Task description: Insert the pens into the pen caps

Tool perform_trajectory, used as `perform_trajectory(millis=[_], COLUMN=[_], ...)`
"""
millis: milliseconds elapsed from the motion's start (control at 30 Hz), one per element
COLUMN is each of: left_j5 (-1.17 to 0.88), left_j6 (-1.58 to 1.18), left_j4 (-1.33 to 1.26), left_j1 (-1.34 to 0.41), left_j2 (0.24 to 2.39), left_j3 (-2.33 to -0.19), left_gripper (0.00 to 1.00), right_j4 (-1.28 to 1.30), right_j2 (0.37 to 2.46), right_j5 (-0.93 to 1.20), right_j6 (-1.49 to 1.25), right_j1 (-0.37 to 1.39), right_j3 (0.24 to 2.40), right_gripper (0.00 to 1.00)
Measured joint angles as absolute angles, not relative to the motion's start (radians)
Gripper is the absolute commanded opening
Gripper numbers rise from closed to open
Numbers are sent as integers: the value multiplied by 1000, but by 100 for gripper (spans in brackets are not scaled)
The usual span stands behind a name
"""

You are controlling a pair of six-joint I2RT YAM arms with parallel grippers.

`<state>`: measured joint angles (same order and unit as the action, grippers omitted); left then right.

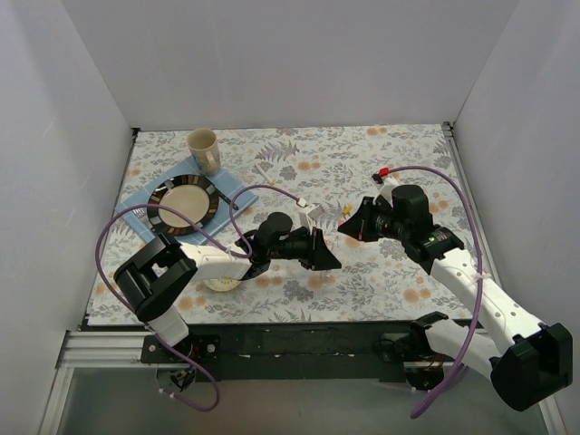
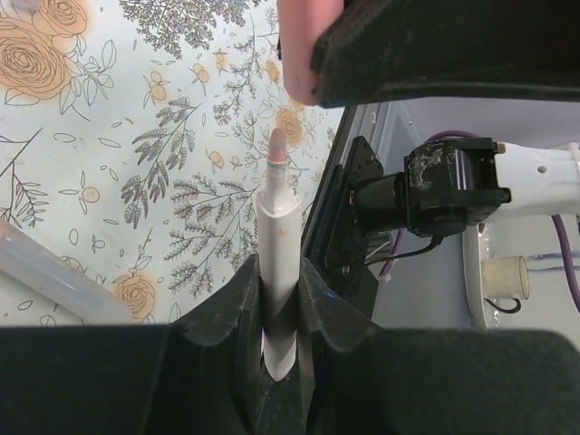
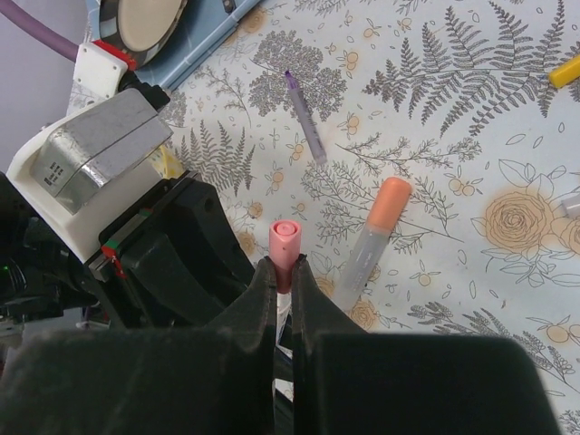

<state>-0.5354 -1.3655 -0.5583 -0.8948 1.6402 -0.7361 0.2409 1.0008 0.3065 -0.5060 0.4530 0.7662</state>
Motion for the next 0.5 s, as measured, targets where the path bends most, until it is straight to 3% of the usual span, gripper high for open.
perform_trajectory(millis=[500], left_j5=[-536], left_j6=[-1366], left_j4=[-551], left_j1=[-901], left_j2=[1641], left_j3=[-761], left_gripper=[0], right_j4=[188], right_j2=[984], right_j5=[310], right_j6=[-522], right_j1=[455], right_j3=[717], right_gripper=[1])
